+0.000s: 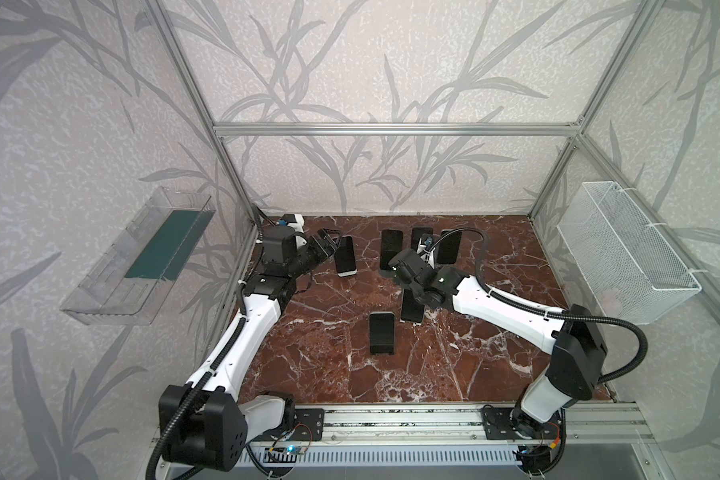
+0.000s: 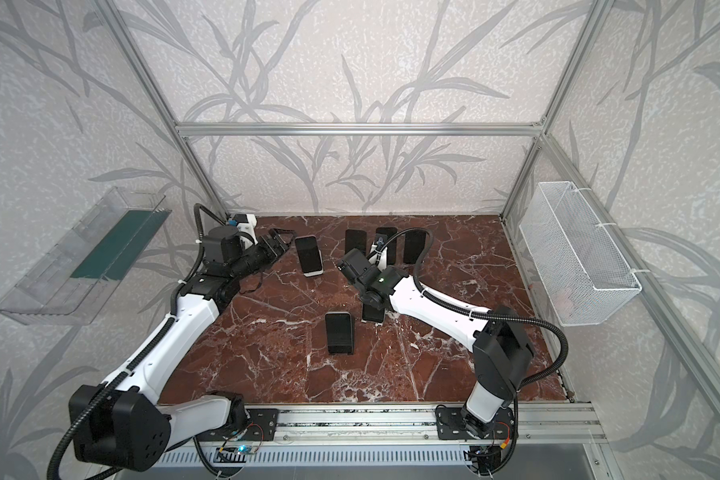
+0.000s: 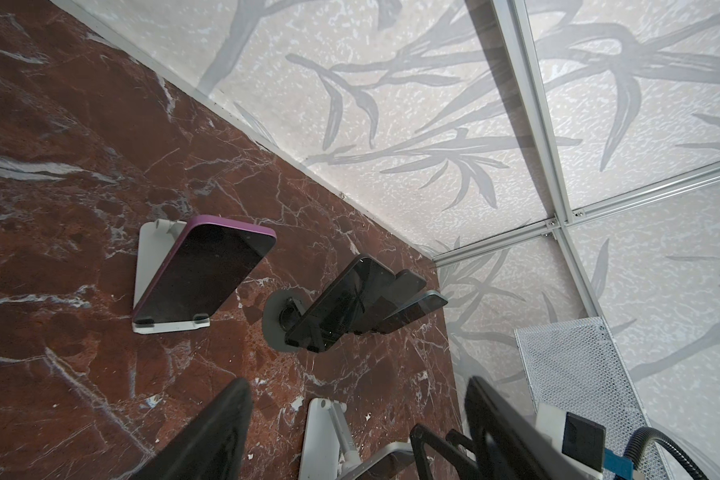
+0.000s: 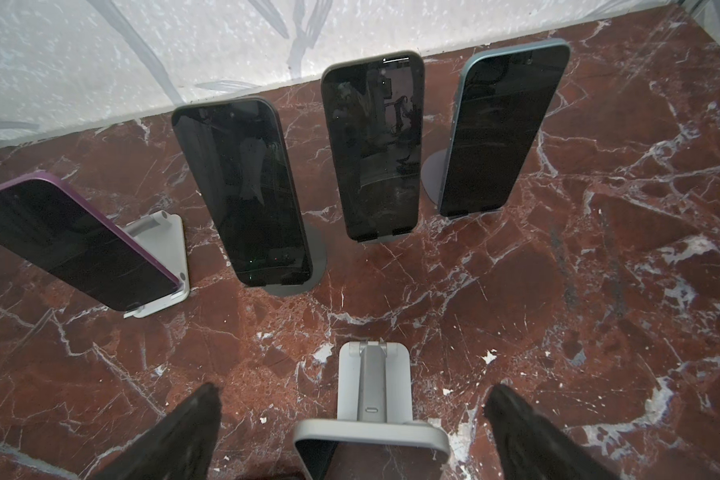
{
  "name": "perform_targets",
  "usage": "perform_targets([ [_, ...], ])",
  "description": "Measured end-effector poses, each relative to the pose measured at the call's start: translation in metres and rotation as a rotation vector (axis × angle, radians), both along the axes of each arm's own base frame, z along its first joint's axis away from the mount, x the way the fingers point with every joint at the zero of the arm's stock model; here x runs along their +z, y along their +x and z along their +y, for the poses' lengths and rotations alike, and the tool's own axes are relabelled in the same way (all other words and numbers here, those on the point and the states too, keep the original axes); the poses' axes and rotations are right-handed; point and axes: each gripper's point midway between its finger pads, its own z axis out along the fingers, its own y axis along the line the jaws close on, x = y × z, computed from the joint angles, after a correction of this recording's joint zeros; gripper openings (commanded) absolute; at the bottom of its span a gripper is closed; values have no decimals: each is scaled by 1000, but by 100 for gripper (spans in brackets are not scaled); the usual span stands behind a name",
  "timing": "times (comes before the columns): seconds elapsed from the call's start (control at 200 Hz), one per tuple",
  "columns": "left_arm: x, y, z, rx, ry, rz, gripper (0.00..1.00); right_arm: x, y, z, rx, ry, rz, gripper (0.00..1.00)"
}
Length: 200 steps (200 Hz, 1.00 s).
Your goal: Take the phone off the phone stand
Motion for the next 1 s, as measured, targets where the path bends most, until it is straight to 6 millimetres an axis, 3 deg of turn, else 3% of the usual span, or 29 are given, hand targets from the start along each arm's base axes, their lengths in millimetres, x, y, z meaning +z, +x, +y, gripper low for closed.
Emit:
perform_targets([
  [0.335,4,-2,-7,-31,-49,-11,81,-1,0,0,-5,3,-2,99],
  [1.0,4,1,-16,-68,-113,-4,81,-21,0,2,21,-24,34,99],
])
